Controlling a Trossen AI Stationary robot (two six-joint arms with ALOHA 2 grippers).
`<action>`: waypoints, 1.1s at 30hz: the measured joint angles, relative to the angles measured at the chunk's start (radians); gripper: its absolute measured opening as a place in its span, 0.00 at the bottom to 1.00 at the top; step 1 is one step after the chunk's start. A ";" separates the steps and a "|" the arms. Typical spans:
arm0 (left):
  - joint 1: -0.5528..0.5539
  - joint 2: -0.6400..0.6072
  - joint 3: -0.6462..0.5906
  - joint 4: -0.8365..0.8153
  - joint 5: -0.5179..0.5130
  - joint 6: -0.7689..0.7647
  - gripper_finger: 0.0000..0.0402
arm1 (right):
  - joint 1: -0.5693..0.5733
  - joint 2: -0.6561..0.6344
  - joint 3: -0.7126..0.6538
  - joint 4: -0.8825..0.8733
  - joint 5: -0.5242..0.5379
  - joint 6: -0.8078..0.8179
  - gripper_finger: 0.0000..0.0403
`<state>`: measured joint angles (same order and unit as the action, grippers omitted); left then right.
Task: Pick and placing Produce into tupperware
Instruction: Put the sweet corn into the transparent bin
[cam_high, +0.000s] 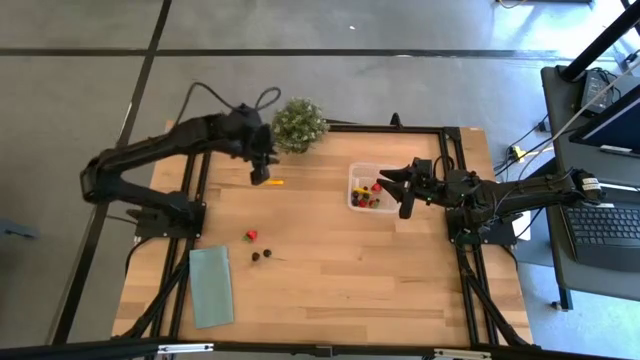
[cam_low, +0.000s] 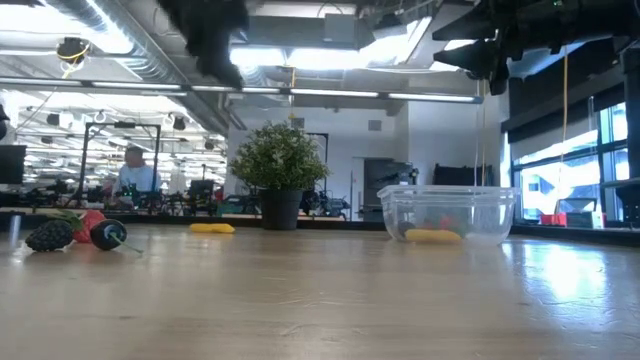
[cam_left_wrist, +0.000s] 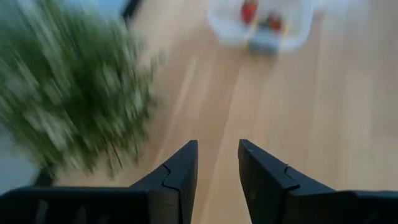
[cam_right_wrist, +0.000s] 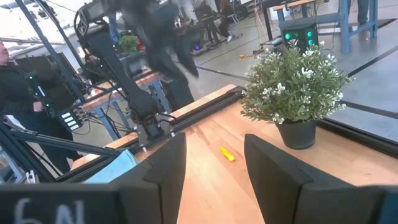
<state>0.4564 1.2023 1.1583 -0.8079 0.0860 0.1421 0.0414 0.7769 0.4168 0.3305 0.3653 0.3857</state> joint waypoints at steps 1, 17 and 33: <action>0.004 -0.006 -0.041 0.007 0.000 0.000 0.26 | 0.000 0.000 0.000 0.000 0.000 0.001 0.41; 0.022 -0.005 -0.472 0.360 -0.064 0.001 0.20 | 0.000 0.000 0.000 -0.005 0.000 0.004 0.41; 0.012 -0.005 -0.479 0.340 -0.072 -0.026 0.50 | 0.000 0.000 0.000 -0.008 0.000 -0.001 0.41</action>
<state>0.4683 1.1976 0.6796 -0.4680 0.0139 0.1159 0.0413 0.7769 0.4168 0.3229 0.3656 0.3850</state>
